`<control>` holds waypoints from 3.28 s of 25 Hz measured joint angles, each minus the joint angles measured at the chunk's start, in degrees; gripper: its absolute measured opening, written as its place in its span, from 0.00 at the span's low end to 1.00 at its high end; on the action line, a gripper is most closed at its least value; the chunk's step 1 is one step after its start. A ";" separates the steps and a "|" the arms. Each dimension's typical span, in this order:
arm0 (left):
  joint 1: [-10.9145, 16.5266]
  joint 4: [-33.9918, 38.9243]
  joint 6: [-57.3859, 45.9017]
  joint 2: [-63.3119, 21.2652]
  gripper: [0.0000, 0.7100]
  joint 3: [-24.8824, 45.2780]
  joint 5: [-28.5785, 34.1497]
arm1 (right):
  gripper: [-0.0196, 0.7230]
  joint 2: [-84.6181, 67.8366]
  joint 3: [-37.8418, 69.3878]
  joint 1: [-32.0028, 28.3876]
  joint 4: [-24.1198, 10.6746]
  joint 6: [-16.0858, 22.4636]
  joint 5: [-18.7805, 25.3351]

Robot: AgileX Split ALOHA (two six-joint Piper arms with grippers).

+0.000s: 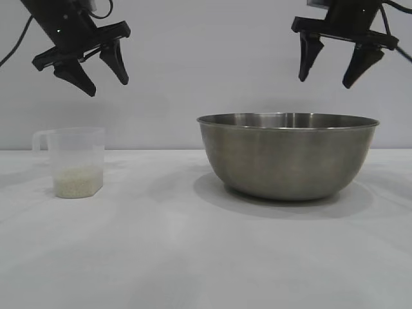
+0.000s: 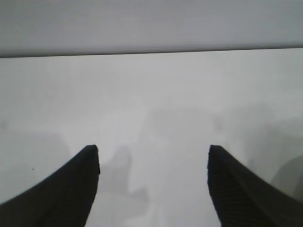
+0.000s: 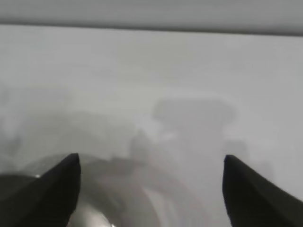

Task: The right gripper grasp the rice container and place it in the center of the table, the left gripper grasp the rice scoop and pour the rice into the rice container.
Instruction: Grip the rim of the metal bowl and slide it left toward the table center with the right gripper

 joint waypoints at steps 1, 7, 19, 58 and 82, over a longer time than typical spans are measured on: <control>0.00 0.00 0.03 0.00 0.61 0.00 0.08 | 0.80 0.00 0.00 0.00 0.00 0.00 0.37; 0.00 0.00 0.13 0.00 0.61 0.00 0.08 | 0.73 0.00 0.00 0.50 2.41 0.00 0.84; -0.10 0.00 0.38 0.00 0.61 0.00 0.08 | 0.73 -2.42 11.24 3.54 -2.19 1.48 0.62; -0.10 0.00 0.38 0.00 0.61 0.00 1.17 | 0.03 -4.28 21.55 8.24 11.38 -4.29 -7.26; -0.10 0.00 0.38 0.00 0.61 0.00 1.39 | 0.76 -4.28 18.49 9.33 9.10 -3.99 -3.25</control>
